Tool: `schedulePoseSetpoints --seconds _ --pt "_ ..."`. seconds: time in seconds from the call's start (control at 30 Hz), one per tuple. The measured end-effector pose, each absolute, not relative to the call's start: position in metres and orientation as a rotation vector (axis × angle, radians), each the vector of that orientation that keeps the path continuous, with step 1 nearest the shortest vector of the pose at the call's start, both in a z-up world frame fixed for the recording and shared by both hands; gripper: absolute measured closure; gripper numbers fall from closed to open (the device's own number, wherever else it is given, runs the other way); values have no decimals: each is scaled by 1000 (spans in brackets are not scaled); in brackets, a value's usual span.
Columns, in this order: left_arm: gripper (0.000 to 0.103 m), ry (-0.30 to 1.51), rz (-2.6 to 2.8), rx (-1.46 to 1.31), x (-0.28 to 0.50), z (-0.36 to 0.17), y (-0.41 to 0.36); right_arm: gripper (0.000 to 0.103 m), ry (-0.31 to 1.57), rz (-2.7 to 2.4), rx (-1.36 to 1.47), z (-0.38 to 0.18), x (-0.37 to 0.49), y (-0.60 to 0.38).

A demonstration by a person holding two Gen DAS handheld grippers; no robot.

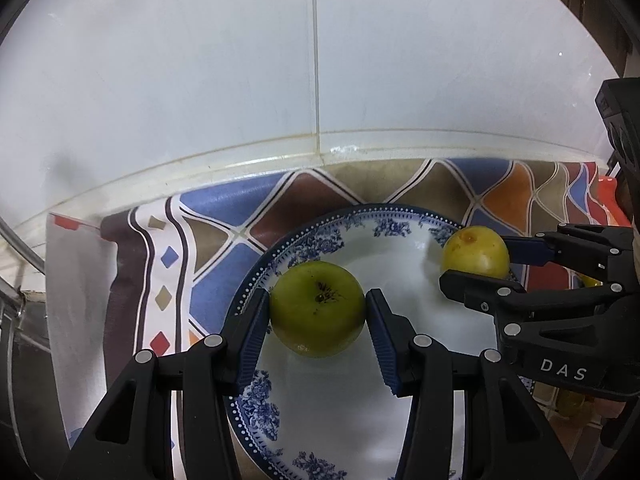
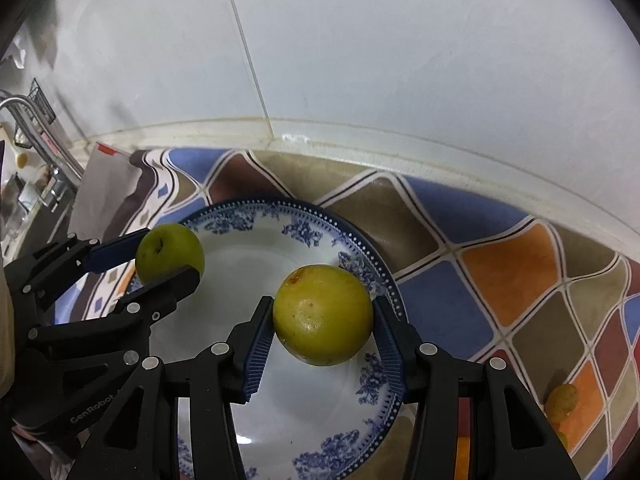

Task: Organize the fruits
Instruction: 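Lower and open the left tool on the plate while the right tool releases its fruit there, then withdraw both tools from the plate toward the remaining oranges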

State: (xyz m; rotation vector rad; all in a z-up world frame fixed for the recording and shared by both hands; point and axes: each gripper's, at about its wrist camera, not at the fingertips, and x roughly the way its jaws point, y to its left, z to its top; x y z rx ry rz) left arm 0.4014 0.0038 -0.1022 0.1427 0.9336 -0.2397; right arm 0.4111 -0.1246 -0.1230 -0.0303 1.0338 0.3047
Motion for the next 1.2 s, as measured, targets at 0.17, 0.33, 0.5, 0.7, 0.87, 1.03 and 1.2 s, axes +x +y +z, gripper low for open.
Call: schedulePoseSetpoints --seconds 0.17,0.33,0.5,0.7,0.87,1.03,1.2 --pt "54 942 -241 154 404 -107 2 53 1043 314 -34 -128 413 -121" --pt "53 935 -239 162 406 -103 2 53 1051 325 -30 -130 415 -121" --pt "39 880 -210 185 396 -85 7 53 1026 331 -33 -126 410 -122" --pt "31 821 -170 165 366 -61 12 53 953 314 -51 -103 387 -127" --pt "18 746 -140 151 328 -38 13 46 848 275 -70 -72 352 -133" --pt "13 674 -137 117 284 -16 13 39 748 252 -69 -42 308 -143" --pt "9 624 -148 106 244 1 6 29 655 224 -66 -22 261 -155"
